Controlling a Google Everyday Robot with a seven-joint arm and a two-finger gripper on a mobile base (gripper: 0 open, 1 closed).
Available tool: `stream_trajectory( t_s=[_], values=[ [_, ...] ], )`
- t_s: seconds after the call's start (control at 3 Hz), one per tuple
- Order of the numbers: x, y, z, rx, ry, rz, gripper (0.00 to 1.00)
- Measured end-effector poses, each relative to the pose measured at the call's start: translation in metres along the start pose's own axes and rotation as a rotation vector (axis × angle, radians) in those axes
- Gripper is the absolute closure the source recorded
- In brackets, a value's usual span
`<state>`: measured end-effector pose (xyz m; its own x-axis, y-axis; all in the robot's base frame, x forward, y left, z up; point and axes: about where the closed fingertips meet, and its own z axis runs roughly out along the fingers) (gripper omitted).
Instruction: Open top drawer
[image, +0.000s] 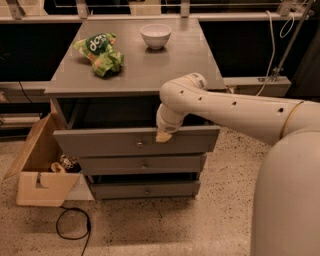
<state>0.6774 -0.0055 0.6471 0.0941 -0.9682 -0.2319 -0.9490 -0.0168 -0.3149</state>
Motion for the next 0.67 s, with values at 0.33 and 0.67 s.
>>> stream_trajectory(
  t_s=[0.33, 0.67],
  values=[
    [0.0000, 0.0000, 0.0000, 0.000, 0.000, 0.000, 0.38],
    [0.0000, 0.0000, 0.0001, 0.000, 0.000, 0.000, 0.15]
  ],
)
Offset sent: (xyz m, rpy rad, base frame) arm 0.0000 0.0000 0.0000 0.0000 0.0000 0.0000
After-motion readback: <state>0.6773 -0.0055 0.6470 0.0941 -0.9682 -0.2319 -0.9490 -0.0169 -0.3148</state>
